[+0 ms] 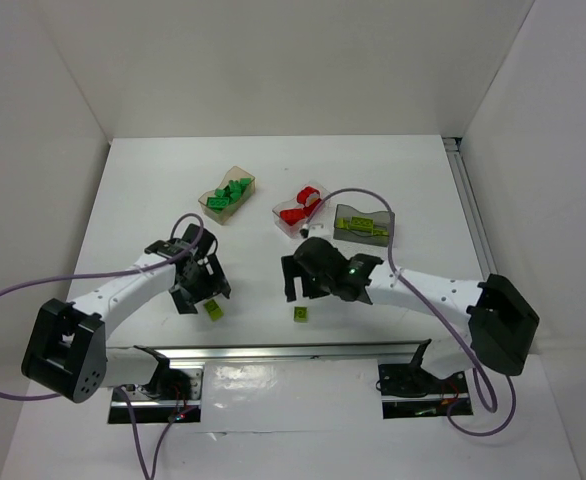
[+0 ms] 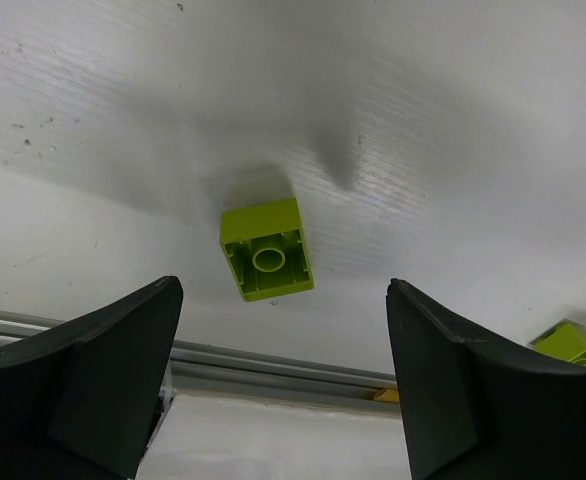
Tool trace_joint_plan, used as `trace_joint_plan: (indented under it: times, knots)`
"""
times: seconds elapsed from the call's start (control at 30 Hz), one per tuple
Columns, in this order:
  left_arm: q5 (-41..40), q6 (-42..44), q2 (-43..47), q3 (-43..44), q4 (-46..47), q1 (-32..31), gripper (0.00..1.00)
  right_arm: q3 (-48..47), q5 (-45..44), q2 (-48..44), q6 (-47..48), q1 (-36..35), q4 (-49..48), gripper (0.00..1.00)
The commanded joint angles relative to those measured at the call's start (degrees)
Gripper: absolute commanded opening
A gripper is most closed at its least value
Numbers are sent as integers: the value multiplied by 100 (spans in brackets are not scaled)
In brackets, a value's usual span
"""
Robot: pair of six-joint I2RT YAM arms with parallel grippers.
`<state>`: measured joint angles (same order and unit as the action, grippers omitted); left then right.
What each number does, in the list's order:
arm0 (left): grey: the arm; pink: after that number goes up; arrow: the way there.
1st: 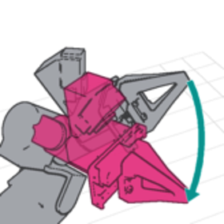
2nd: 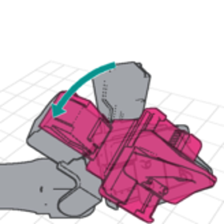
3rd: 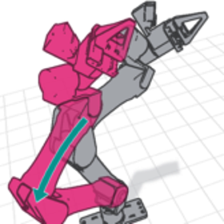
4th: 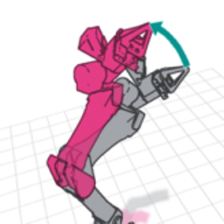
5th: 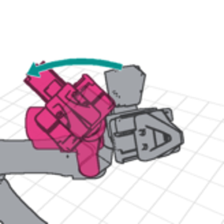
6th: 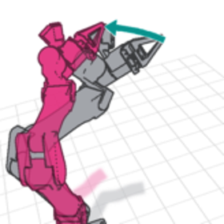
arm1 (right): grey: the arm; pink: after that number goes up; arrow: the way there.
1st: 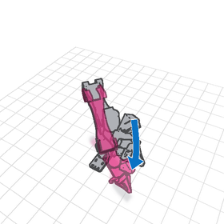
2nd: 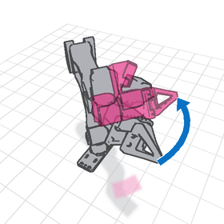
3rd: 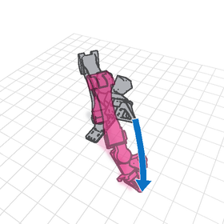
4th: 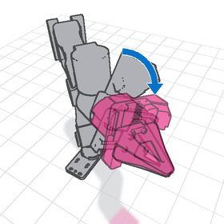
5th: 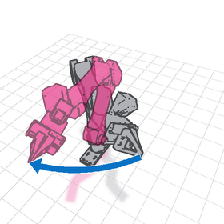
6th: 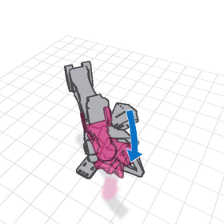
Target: Sort the legos into containers by color
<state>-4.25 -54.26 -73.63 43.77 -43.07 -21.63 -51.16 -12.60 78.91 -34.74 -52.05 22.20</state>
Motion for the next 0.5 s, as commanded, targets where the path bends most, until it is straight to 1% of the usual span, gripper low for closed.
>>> trace_joint_plan:
  times: [0.0, 0.13, 0.17, 0.2, 0.3, 0.33, 0.43, 0.47]
  knots:
    - [-76, -129, -3, -105, 18, -70, 92, 97, 38, 124, -717, -375, 381, 98]
    - [-146, -181, 58, -105, 18, -70, 95, 97, 100, 449, -902, -735, 505, 98]
    - [-146, -181, 59, -105, -34, -70, 95, 45, 100, 545, -964, -736, 557, 97]
    - [-207, -181, 128, -105, -35, -70, 95, 44, 100, 546, -964, -788, 558, 93]
    - [-260, -181, 181, -105, -35, -70, 95, 97, 153, 783, -964, -789, 365, 86]
    - [-260, -181, 182, -44, -96, -70, 95, 97, 153, 905, -1017, -789, 364, 82]
    - [-392, -181, 243, 18, -219, -70, 95, 97, 293, 1108, -1017, -842, 181, 78]
    - [-392, -181, 313, 18, -219, -70, 95, 97, 293, 1161, -1017, -903, 180, 73]
